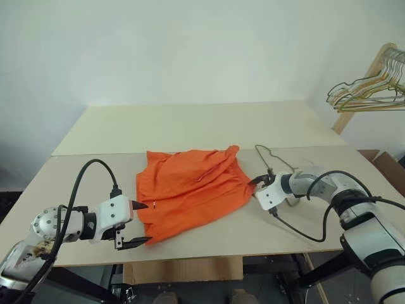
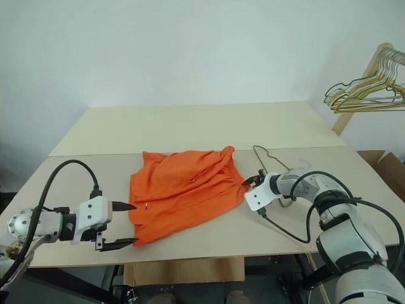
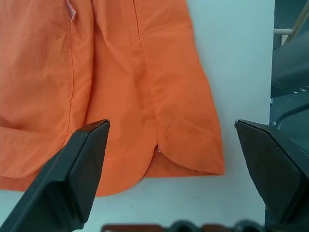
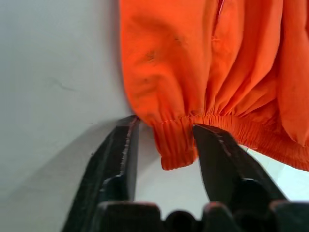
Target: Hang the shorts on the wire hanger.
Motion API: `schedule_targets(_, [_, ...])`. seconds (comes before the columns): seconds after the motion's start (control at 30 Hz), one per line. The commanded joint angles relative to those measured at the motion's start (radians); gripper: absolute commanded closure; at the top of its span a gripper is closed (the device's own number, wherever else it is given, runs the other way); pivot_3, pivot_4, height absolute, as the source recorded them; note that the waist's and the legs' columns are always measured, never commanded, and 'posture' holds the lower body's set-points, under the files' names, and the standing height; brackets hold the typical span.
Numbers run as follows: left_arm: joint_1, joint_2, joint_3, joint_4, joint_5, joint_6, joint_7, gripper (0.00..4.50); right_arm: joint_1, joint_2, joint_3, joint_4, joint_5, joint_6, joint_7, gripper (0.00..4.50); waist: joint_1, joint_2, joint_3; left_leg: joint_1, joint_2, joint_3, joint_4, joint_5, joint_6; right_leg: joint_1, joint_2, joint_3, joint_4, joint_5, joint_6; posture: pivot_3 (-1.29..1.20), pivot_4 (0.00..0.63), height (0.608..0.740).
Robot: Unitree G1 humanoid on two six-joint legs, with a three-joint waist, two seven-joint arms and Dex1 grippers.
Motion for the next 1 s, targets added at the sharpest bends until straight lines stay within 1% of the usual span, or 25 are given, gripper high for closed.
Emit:
schedule_targets(0.03, [-0.014, 0.020, -0.008, 0.007, 0.022, -0.010, -0.007, 0.00, -0.040, 0.001, 0.007, 0.022, -0.011, -0.001, -0.018, 3.57, 0.001, 0.000, 0.000, 0.000, 0.000, 0.000, 0.000, 0.000, 0.000, 0.000, 0.000, 0.000, 0.000, 0.000, 0.000, 0.13, 0.000, 0.740])
schedule_targets(0.1, [-0.008, 0.030, -0.006, -0.012, -0.015, 0.023, -0.041, 0.00, -0.040, 0.003, 0.006, 0.031, -0.007, -0.005, -0.015, 4.29, 0.001, 0.000, 0.000, 0.000, 0.000, 0.000, 0.000, 0.000, 0.000, 0.000, 0.000, 0.000, 0.000, 0.000, 0.000, 0.13, 0.000, 0.740])
schedule_targets(0.13, [-0.006, 0.033, -0.009, -0.017, -0.026, 0.029, -0.057, 0.00, -0.041, 0.004, 0.006, 0.034, -0.005, -0.006, -0.013, 4.49, 0.000, 0.000, 0.000, 0.000, 0.000, 0.000, 0.000, 0.000, 0.000, 0.000, 0.000, 0.000, 0.000, 0.000, 0.000, 0.13, 0.000, 0.740])
schedule_targets(0.17, [-0.008, 0.037, -0.013, -0.021, -0.027, 0.031, -0.068, 0.00, -0.043, 0.005, 0.006, 0.037, -0.005, -0.006, -0.013, 4.49, 0.001, 0.000, 0.000, 0.000, 0.000, 0.000, 0.000, 0.000, 0.000, 0.000, 0.000, 0.000, 0.000, 0.000, 0.000, 0.13, 0.000, 0.740])
schedule_targets(0.3, [-0.030, 0.073, -0.080, 0.008, 0.046, -0.005, -0.103, 0.00, -0.036, 0.011, -0.022, 0.030, 0.051, -0.008, 0.033, 4.49, 0.001, 0.000, 0.000, 0.000, 0.000, 0.000, 0.000, 0.000, 0.000, 0.000, 0.000, 0.000, 0.000, 0.000, 0.000, 0.13, 0.000, 0.740])
schedule_targets(0.43, [-0.077, 0.069, -0.127, 0.092, 0.043, -0.025, -0.160, 0.00, -0.028, 0.021, -0.041, 0.004, 0.077, 0.024, 0.026, 4.49, 0.000, 0.000, 0.000, 0.000, 0.000, 0.000, 0.000, 0.000, 0.000, 0.000, 0.000, 0.000, 0.000, 0.000, 0.000, 0.11, 0.000, 0.740])
schedule_targets(0.53, [-0.138, 0.031, -0.181, 0.180, 0.081, -0.053, -0.159, 0.00, -0.027, 0.025, -0.047, -0.010, 0.098, 0.034, 0.041, 4.49, 0.000, 0.000, 0.000, 0.000, 0.000, 0.000, 0.000, 0.000, 0.000, 0.000, 0.000, 0.000, 0.000, 0.000, 0.000, 0.10, 0.000, 0.740])
schedule_targets(0.67, [-0.191, -0.056, -0.213, 0.256, 0.069, -0.041, -0.143, 0.00, -0.015, 0.025, -0.057, -0.042, 0.124, 0.050, 0.056, 4.49, -0.002, 0.001, 0.000, -0.001, 0.000, 0.000, 0.000, 0.000, 0.000, 0.000, 0.000, 0.000, 0.000, 0.000, 0.000, 0.07, 0.000, 0.740])
schedule_targets(0.77, [-0.205, -0.077, -0.241, 0.295, 0.112, -0.076, -0.130, 0.00, -0.004, 0.018, -0.065, -0.068, 0.140, 0.063, 0.062, 4.49, -0.006, 0.001, 0.000, -0.001, 0.000, 0.000, 0.000, 0.000, 0.000, 0.000, 0.000, 0.000, 0.000, 0.000, 0.000, 0.06, 0.000, 0.740])
schedule_targets(0.9, [-0.219, -0.094, -0.259, 0.351, 0.130, -0.098, -0.133, 0.00, 0.011, 0.016, -0.076, -0.097, 0.154, 0.081, 0.068, 4.49, -0.010, 0.001, 0.000, -0.001, 0.000, 0.000, -0.001, 0.000, 0.000, -0.001, 0.000, 0.000, 0.000, 0.000, 0.000, 0.05, 0.000, 0.740])
schedule_targets(1.0, [-0.225, -0.103, -0.270, 0.383, 0.160, -0.117, -0.108, 0.59, 0.018, 0.015, -0.080, -0.112, 0.163, 0.090, 0.074, 4.50, -0.017, 0.001, 0.000, 0.000, 0.000, 0.000, -0.001, 0.000, 0.000, 0.000, 0.000, 0.000, 0.001, 0.000, 0.000, 0.04, 0.000, 0.740])
